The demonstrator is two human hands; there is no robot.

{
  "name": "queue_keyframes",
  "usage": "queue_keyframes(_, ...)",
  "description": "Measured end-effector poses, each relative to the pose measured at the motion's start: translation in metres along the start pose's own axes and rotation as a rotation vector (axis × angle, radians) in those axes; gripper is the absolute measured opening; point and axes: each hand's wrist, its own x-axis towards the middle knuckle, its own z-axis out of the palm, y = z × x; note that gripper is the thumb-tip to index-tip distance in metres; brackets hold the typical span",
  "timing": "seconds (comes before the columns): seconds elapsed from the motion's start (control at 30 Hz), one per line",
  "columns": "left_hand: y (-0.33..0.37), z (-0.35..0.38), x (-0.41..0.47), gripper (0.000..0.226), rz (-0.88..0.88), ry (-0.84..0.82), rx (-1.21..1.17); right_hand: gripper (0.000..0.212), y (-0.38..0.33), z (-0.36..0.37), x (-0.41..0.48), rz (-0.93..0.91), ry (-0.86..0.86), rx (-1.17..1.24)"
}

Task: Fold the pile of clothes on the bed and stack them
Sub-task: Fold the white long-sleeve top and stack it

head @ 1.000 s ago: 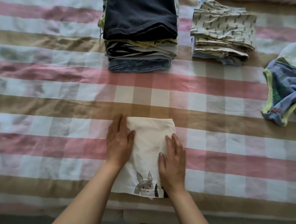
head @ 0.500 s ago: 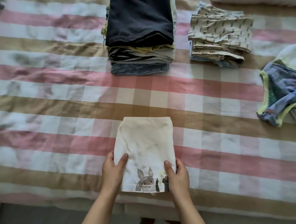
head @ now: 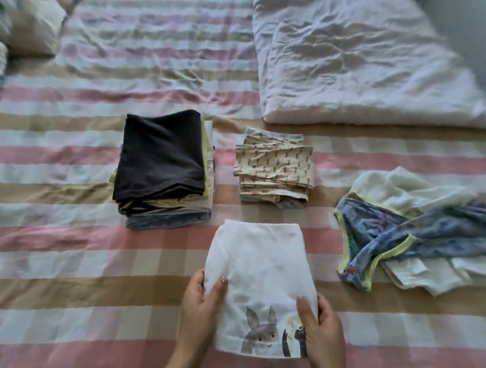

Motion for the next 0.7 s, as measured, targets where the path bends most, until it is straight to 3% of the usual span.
queue_keyframes(0.13,0.035,0.050,0.065,0.008,0.116,-0.048,0.050,0.013,-0.044,-0.003,0.081,-0.147,0.017,-0.027)
queue_keyframes(0.33,0.082,0.101,0.173,0.017,0.246,-0.136,0.099,0.003,-0.108,0.016,0.192,-0.307,-0.002,-0.046)
queue_keyframes(0.47,0.096,0.122,0.241,0.019,0.289,-0.141,0.124,0.006,-0.126,0.042,0.256,-0.321,0.012,-0.036)
queue_keyframes(0.7,0.068,0.127,0.295,0.026,0.170,-0.017,0.302,0.014,-0.108,0.074,0.303,-0.182,0.043,-0.141)
